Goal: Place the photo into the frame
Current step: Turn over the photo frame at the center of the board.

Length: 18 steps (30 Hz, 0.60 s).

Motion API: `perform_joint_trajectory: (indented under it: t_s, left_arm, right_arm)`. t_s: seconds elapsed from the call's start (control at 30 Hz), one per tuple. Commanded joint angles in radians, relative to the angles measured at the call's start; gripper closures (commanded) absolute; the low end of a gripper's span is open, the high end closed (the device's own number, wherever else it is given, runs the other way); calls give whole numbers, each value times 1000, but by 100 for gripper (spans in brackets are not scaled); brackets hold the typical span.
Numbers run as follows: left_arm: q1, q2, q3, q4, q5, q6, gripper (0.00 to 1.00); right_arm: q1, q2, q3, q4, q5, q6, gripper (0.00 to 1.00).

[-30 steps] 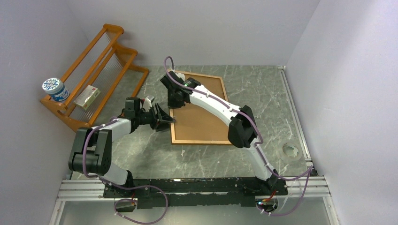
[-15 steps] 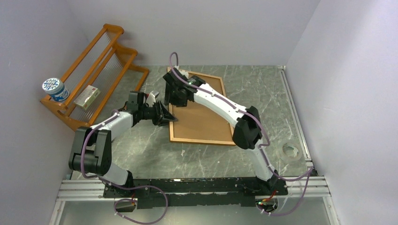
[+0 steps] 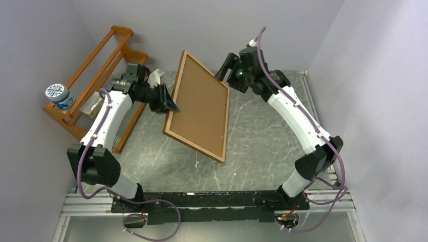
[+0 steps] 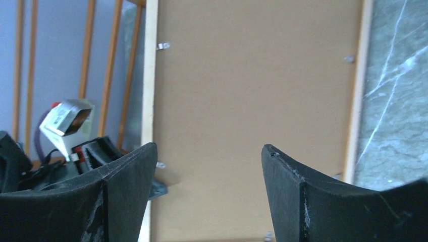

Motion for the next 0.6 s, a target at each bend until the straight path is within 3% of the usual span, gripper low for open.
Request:
perform_joint_trajectory:
  t_s: [0.0,0.17,0.4,0.57]
  left_arm:
    - [7,20,231,-199,-121,191,97]
    - [7,69,424,-285,-294,251,97]
    - [7,76,534,-257,-408,322,97]
    - [7,64,592,-224,-480,360,98]
  right_arm:
    - [-65,-59,-88,53,-130,-8,21]
    - [-125,-99,-163,72,-191,-4,22]
    - [-145,-102,-176,70,-205,-11,22]
    - [-147,-129,-204,127,-198,-31,5]
